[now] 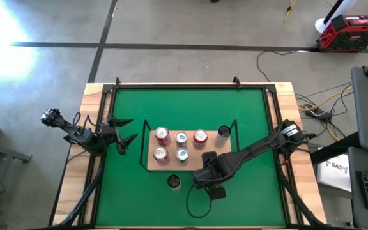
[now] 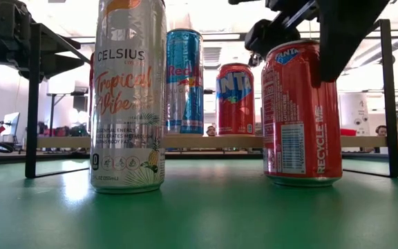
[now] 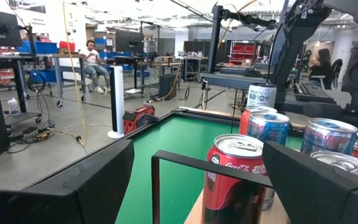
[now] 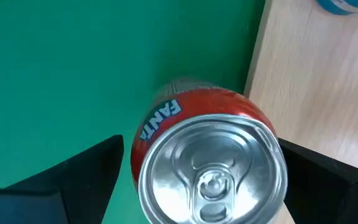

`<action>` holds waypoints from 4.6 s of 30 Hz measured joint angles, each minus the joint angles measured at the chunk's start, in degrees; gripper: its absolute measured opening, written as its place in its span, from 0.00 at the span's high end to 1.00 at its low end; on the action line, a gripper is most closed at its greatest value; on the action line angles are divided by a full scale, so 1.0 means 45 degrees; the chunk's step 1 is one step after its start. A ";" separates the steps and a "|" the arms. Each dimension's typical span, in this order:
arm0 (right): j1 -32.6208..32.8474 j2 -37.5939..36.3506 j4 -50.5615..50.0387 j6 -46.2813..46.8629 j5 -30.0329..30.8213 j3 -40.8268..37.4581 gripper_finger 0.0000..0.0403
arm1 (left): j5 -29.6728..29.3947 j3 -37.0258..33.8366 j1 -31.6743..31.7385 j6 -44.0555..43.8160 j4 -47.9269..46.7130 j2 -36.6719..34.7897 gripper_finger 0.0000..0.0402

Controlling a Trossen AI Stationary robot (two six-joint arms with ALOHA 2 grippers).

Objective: Place canned beverage on shelf
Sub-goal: Put the orange soda can on the shelf, then put the white soda can on the shelf

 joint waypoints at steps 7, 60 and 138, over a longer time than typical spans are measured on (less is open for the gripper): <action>-0.0350 0.0049 0.0277 0.1608 0.0033 0.0000 0.08 | 0.0000 0.0000 -0.0002 -0.0002 0.0000 0.0003 0.15; -0.1393 0.0184 -0.3312 1.8700 0.2409 0.3288 0.20 | 0.0000 -0.0003 0.0002 -0.0002 -0.0003 0.0005 0.15; -0.0087 0.0857 -0.4365 1.6602 -0.0384 0.6120 0.01 | 0.0000 0.0000 0.0000 0.0003 -0.0005 0.0005 0.15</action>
